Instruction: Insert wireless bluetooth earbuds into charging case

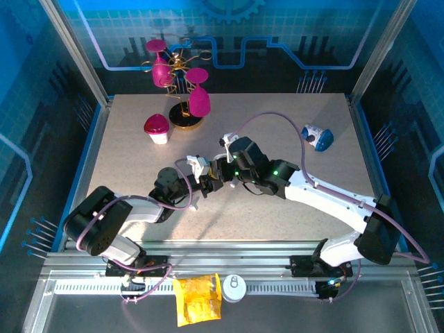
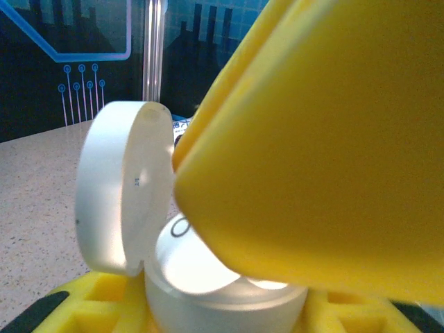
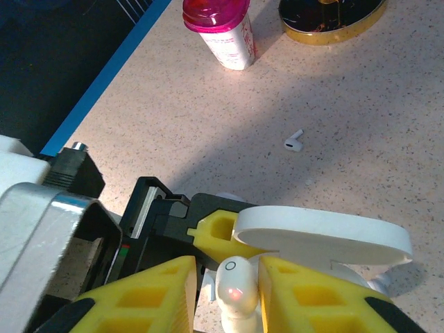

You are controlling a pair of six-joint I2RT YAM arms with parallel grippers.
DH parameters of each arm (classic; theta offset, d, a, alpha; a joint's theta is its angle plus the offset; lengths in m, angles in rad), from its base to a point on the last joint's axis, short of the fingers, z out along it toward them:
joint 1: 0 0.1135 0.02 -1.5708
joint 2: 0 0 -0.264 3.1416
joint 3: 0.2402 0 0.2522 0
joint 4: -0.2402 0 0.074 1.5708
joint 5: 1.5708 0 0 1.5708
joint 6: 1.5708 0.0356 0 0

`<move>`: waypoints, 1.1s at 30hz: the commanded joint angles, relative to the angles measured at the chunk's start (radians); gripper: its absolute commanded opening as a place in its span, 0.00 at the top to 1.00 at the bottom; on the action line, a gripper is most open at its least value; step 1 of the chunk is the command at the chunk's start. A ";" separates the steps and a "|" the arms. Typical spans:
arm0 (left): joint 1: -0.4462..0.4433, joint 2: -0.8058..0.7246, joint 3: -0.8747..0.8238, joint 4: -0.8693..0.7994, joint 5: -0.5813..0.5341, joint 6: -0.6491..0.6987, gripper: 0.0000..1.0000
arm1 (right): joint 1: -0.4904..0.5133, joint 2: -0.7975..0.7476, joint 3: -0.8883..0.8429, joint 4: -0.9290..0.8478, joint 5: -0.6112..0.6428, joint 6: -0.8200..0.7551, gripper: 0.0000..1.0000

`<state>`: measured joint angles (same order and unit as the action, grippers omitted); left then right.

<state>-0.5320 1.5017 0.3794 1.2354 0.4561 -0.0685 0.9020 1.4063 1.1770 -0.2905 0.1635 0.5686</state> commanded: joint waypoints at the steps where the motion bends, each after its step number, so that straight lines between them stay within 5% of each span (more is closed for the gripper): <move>1: 0.004 -0.030 0.015 0.013 -0.004 0.019 0.74 | -0.015 0.006 -0.010 0.002 -0.015 0.002 0.72; 13: 0.003 -0.036 0.022 0.001 0.002 0.016 0.74 | -0.038 0.006 -0.013 -0.009 -0.025 -0.002 0.83; 33: 0.003 -0.052 0.032 -0.023 0.000 0.030 0.74 | -0.051 -0.037 -0.028 -0.026 -0.072 0.004 0.82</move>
<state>-0.5320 1.4773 0.3805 1.1900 0.4564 -0.0681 0.8616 1.4036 1.1694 -0.2981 0.1070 0.5690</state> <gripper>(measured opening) 0.380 0.179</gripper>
